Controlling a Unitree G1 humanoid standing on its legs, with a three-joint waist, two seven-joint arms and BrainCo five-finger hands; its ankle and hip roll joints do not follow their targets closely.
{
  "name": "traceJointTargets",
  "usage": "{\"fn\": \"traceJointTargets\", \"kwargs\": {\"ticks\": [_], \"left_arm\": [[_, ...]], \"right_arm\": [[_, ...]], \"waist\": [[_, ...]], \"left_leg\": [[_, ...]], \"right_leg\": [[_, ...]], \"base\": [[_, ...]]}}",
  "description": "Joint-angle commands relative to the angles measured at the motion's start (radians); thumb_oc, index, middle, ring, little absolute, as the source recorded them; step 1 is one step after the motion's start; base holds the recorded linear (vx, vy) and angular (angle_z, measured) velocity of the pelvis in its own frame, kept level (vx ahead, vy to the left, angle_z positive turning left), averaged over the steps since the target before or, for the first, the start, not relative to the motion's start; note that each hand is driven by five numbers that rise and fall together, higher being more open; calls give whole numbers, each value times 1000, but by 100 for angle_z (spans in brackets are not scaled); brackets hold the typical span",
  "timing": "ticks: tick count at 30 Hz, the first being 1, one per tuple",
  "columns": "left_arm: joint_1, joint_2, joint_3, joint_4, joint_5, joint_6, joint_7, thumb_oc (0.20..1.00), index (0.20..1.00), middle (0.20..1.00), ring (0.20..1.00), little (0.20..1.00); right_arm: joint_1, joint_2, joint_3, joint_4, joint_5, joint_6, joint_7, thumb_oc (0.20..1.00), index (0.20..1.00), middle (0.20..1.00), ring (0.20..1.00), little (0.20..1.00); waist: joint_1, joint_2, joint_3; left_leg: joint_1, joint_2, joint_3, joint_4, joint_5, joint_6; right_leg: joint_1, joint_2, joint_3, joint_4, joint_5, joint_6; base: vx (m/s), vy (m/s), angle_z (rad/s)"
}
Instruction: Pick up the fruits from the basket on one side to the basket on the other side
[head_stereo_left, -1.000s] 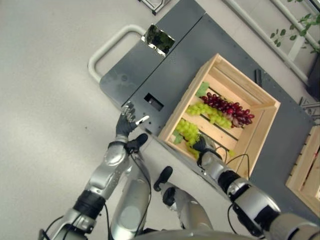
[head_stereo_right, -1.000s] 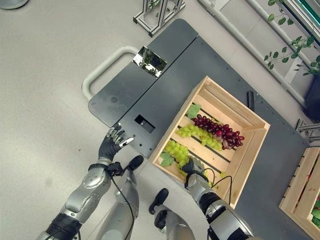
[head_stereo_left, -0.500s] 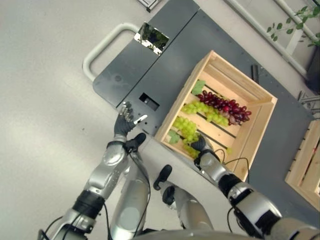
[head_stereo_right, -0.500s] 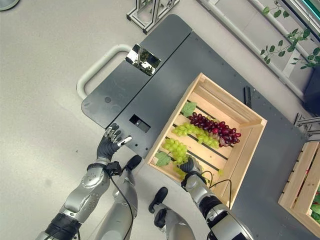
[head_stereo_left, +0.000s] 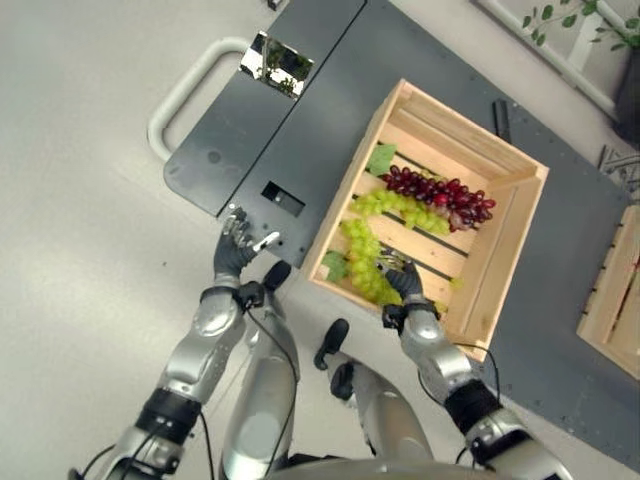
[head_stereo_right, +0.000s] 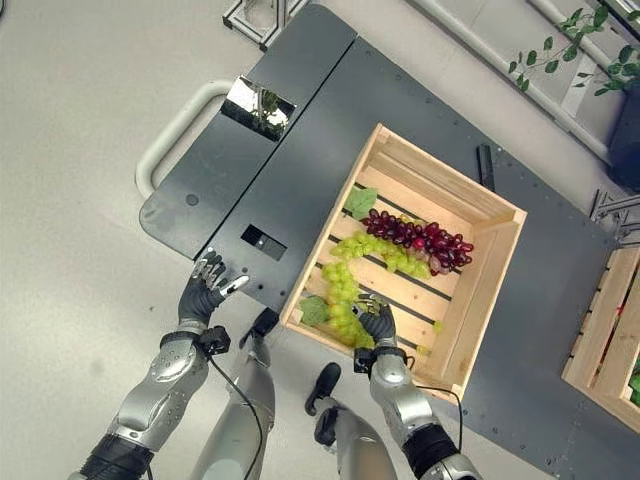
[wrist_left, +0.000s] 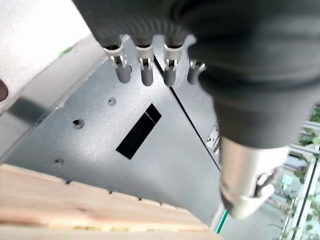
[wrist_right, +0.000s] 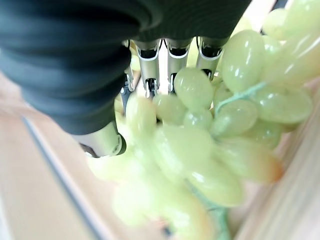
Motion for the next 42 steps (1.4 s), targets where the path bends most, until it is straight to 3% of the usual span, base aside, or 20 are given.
{"fn": "traceJointTargets", "kwargs": {"ticks": [1, 14, 17, 18, 19, 20, 28, 42], "left_arm": [[30, 3, 64, -75, 23, -34, -34, 1000, 1000, 1000, 1000, 1000], [20, 9, 85, -31, 66, -3, -92, 1000, 1000, 1000, 1000, 1000], [19, 10, 89, -29, 77, -1, -98, 1000, 1000, 1000, 1000, 1000], [7, 10, 86, -32, 84, -3, -97, 1000, 1000, 1000, 1000, 1000], [6, 9, 86, -31, 84, -3, -96, 1000, 1000, 1000, 1000, 1000], [-3, 6, 87, -36, 88, -1, -93, 1000, 1000, 1000, 1000, 1000], [-19, -20, 56, -64, 83, -5, -79, 1000, 1000, 1000, 1000, 1000], [-34, -30, 12, -53, 83, 4, -56, 1000, 1000, 1000, 1000, 1000]], "right_arm": [[50, -21, -39, -124, 70, -55, 38, 200, 200, 200, 200, 200], [82, -60, -145, -266, 156, -56, 110, 200, 200, 200, 200, 200], [73, -77, -146, -244, 94, -33, 114, 200, 200, 200, 200, 200], [46, -100, -140, -205, -19, 9, 97, 200, 200, 200, 200, 200], [44, -100, -140, -203, -21, 9, 97, 388, 388, 388, 388, 388], [13, -122, -126, -156, -175, 69, 86, 1000, 1000, 1000, 1000, 1000], [-161, -126, -14, 132, -468, 194, 67, 1000, 1000, 1000, 1000, 1000], [-294, 5, 117, 397, -527, 220, 71, 1000, 1000, 1000, 1000, 1000]], "waist": [[-11, -35, 18], [-31, -27, 18], [-31, -26, 18], [-29, -26, 18], [-29, -26, 18], [-24, -25, 18], [4, -22, 18], [27, -7, 18]], "left_leg": [[35, -39, 46, -110, 10, 90], [88, -43, 80, -106, -1, 106], [94, -42, 87, -107, -4, 109], [95, -43, 91, -108, -5, 112], [94, -42, 91, -108, -5, 112], [100, -41, 91, -110, -14, 114], [83, -46, 72, -111, -9, 120], [63, -46, 54, -107, -8, 122]], "right_leg": [[-67, -85, 18, -68, 120, 49], [-37, -96, 52, -62, 128, 57], [-36, -97, 59, -59, 127, 57], [-35, -97, 62, -60, 127, 57], [-36, -96, 62, -61, 127, 57], [-33, -95, 64, -57, 116, 57], [-46, -92, 50, -63, 122, 56], [-64, -86, 41, -59, 122, 53]], "base": [[-20, 26, -15], [-4, 8, -9], [-1, -5, -9], [1, -9, -10], [24, -34, -8], [9, -16, -4], [12, -25, 1], [11, -6, 5]]}}
